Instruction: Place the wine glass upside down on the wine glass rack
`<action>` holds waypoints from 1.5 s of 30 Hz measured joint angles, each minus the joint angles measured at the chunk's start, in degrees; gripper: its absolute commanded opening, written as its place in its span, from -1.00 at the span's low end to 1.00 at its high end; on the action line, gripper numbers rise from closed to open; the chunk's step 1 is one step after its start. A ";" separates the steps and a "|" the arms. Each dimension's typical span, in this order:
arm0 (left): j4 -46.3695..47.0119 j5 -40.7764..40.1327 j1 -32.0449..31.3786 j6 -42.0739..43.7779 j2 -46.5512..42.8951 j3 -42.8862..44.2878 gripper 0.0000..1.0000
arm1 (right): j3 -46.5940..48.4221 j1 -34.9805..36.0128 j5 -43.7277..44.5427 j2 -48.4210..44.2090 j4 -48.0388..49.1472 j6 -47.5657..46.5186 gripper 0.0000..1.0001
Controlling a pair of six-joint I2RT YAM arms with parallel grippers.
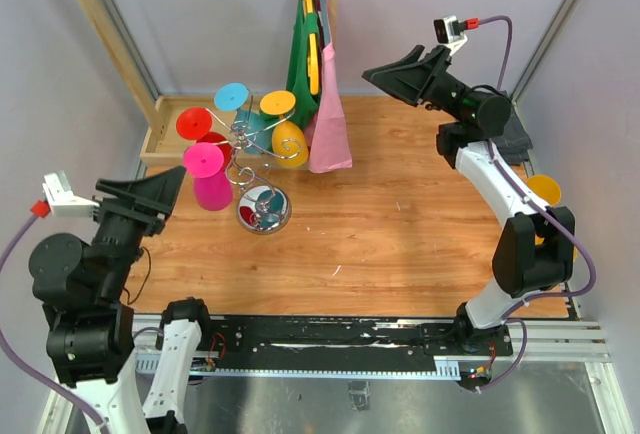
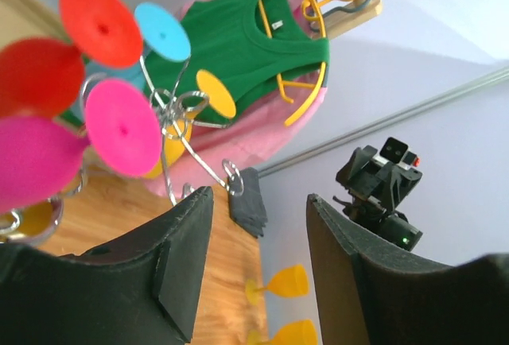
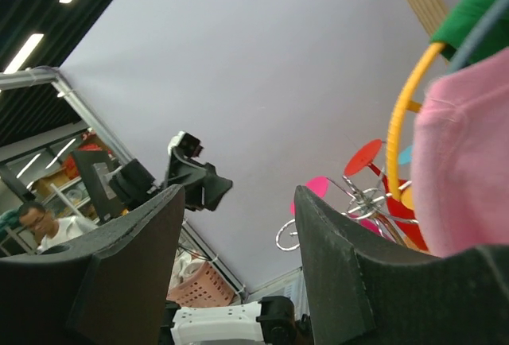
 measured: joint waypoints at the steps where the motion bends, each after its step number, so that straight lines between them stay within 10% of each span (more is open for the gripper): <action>1: 0.57 0.13 0.00 1.16 1.44 1.46 0.06 | -0.13 -0.02 -0.33 -0.26 -2.73 -1.70 0.19; 13: 13.25 3.19 -0.39 7.93 27.50 9.14 -0.05 | 8.46 0.00 4.35 -9.35 -66.69 -42.29 0.19; 25: 27.58 2.73 -11.15 11.08 38.99 15.67 -0.05 | 32.11 -1.70 35.19 -11.15 -123.10 -71.38 0.19; 45: 27.56 1.55 -27.76 19.02 42.97 16.98 -0.06 | 23.23 -18.99 64.24 -7.56 -145.65 -81.83 0.27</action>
